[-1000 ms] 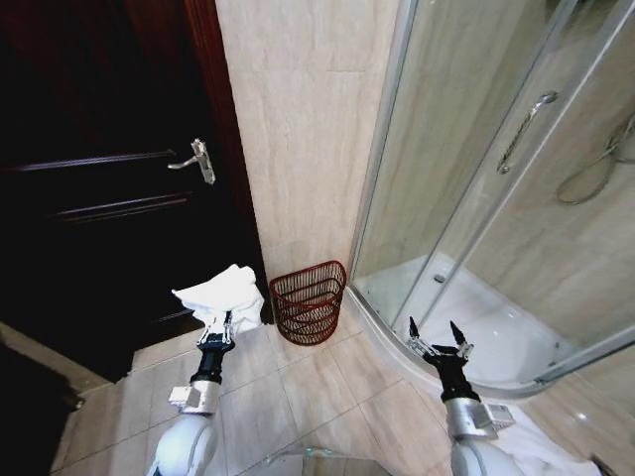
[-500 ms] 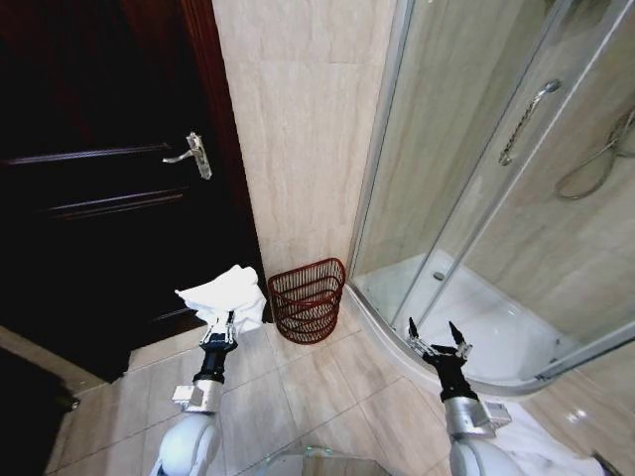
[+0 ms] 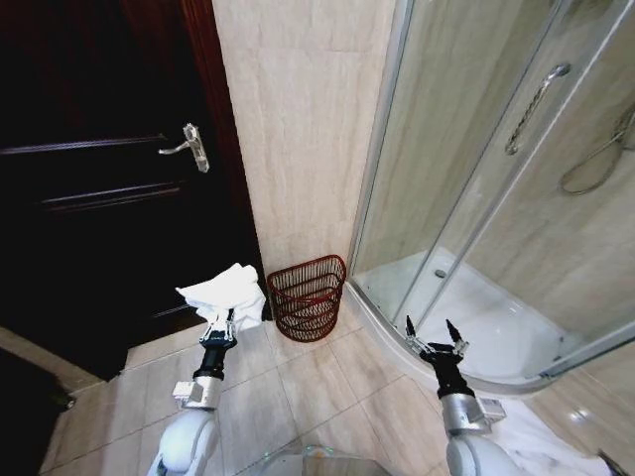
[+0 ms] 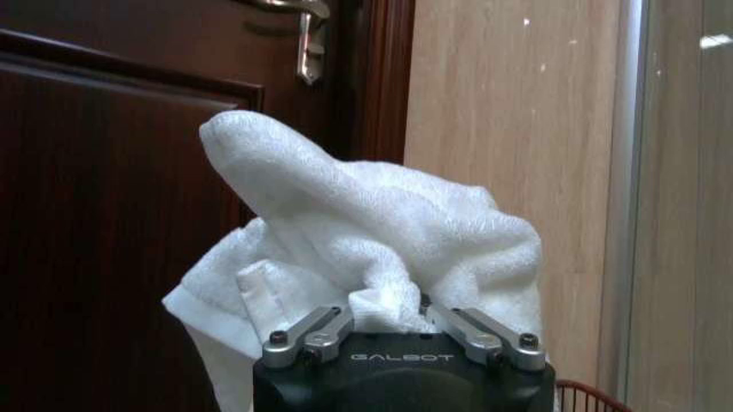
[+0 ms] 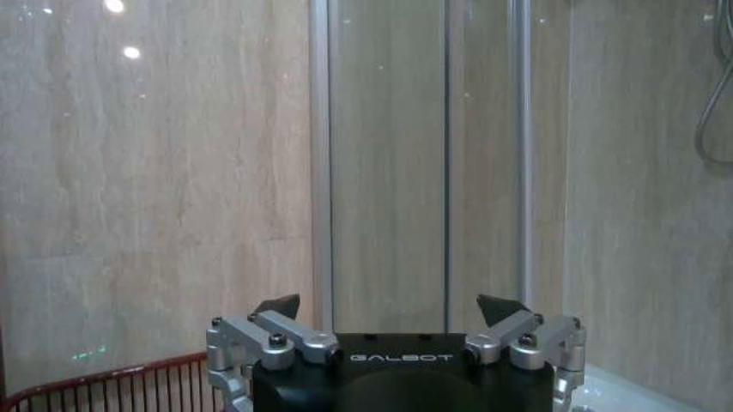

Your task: Discard the used towel into the hamper.

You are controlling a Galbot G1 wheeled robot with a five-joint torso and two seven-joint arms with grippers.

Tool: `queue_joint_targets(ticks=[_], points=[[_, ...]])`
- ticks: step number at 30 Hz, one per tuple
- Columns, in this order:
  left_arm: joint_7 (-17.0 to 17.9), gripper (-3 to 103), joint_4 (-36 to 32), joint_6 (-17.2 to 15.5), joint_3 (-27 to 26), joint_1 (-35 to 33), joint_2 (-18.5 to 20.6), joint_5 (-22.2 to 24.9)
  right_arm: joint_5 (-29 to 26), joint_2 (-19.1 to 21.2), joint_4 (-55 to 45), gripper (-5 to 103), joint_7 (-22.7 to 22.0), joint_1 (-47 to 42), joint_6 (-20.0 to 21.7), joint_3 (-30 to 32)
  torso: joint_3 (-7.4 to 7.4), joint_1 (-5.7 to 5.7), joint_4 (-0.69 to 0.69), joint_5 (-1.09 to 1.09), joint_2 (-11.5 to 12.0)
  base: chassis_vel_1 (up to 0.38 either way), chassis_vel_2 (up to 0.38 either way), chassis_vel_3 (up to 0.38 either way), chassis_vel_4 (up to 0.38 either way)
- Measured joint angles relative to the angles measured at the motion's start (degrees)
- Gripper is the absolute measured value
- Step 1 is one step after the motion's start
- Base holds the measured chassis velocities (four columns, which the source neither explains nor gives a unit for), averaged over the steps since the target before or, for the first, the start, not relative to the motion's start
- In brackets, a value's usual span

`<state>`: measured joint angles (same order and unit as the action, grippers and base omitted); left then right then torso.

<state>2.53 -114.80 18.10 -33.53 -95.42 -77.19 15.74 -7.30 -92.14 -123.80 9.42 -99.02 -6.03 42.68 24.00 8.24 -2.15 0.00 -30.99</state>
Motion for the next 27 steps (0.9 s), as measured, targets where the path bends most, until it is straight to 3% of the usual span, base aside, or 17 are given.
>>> queue_joint_targets(ticks=[27], points=[[-0.6,12,1.2,0.9,-0.1,0.8,0.4,0.5,0.5,0.0,0.2,100,0.0,-0.1,-0.1,0.0,-3.78,-2.47,0.00,0.00,6.3,0.000,0.000,0.000,0.000]])
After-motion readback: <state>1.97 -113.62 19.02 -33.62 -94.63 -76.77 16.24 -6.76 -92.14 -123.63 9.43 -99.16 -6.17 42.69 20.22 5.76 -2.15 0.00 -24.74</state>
